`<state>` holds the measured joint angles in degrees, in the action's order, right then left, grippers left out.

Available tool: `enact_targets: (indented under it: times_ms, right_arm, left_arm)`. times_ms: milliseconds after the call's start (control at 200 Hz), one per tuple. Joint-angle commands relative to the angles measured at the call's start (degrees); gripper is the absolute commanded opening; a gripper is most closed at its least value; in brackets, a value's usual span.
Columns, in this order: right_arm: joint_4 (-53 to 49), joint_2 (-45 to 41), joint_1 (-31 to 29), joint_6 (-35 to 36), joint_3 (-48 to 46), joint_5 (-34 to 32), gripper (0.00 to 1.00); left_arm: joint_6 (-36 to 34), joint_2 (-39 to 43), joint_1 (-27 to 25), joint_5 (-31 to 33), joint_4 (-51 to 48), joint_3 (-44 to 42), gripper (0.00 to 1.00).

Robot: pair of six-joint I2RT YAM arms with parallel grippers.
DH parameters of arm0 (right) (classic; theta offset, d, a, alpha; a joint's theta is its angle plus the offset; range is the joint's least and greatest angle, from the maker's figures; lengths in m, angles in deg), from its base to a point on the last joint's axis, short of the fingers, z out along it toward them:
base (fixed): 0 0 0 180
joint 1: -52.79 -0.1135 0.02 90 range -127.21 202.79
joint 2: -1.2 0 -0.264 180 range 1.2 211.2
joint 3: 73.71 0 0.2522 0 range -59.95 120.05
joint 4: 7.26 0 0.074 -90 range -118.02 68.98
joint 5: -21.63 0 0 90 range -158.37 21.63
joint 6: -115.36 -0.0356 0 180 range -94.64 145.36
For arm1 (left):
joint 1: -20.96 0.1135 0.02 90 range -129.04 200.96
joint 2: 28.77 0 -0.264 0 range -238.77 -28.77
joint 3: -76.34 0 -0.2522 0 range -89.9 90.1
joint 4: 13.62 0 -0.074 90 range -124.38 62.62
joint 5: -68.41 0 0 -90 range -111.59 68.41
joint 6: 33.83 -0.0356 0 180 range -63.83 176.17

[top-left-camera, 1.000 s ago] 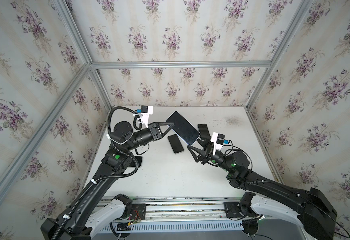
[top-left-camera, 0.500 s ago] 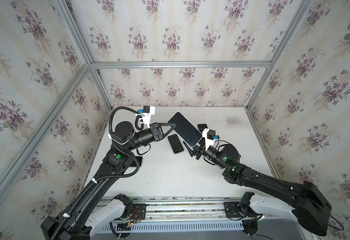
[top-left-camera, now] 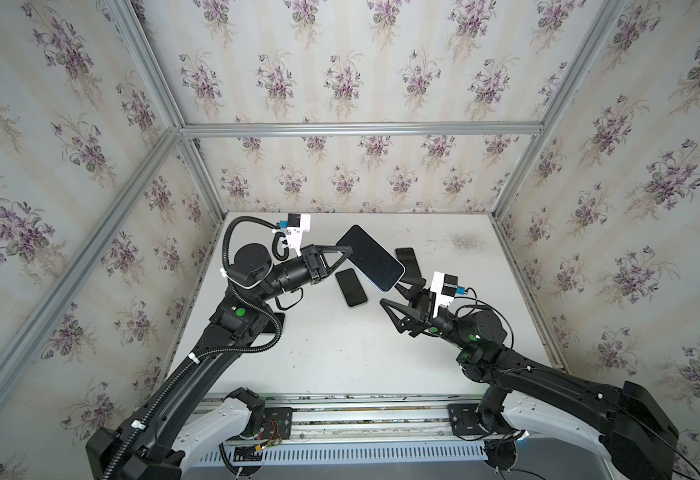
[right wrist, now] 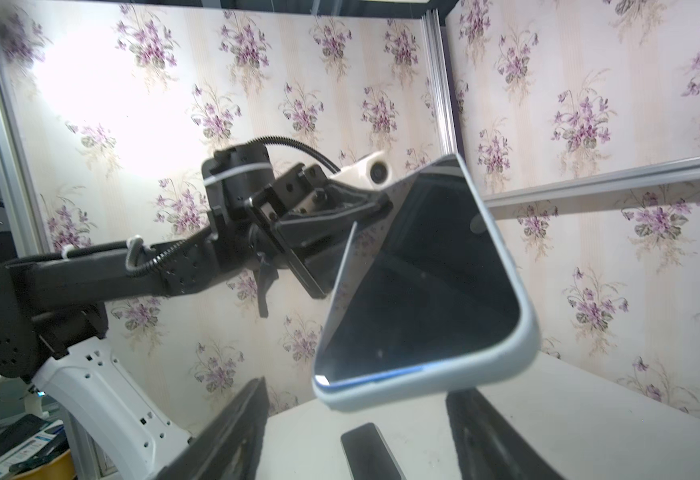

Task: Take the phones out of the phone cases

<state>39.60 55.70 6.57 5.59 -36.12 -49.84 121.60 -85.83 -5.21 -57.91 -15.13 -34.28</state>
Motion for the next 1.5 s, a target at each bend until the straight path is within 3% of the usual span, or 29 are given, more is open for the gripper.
enact_targets:
  times_ms: [0, 1044, 1274, 1494]
  right_arm:
    - [3.2, -0.45, 0.03, -1.81, 0.75, 2.23, 0.67]
    - [-0.51, 3.4, 0.03, 0.07, 2.97, -3.13, 0.51]
    - [-4.61, 3.24, 0.07, 2.78, 4.49, -7.09, 0.51]
    - [2.76, 1.6, 0.1, 0.41, 1.09, -1.08, 0.64]
  left_arm:
    - [2.97, 0.46, 0.07, 0.89, 5.94, -0.39, 0.0]
    - [6.1, 1.35, -0.26, -0.38, 9.28, -1.31, 0.0]
    - [6.12, 1.39, -1.22, -0.6, 9.13, -1.12, 0.0]
    - [6.47, 1.4, -1.25, 1.25, 9.38, -1.6, 0.0]
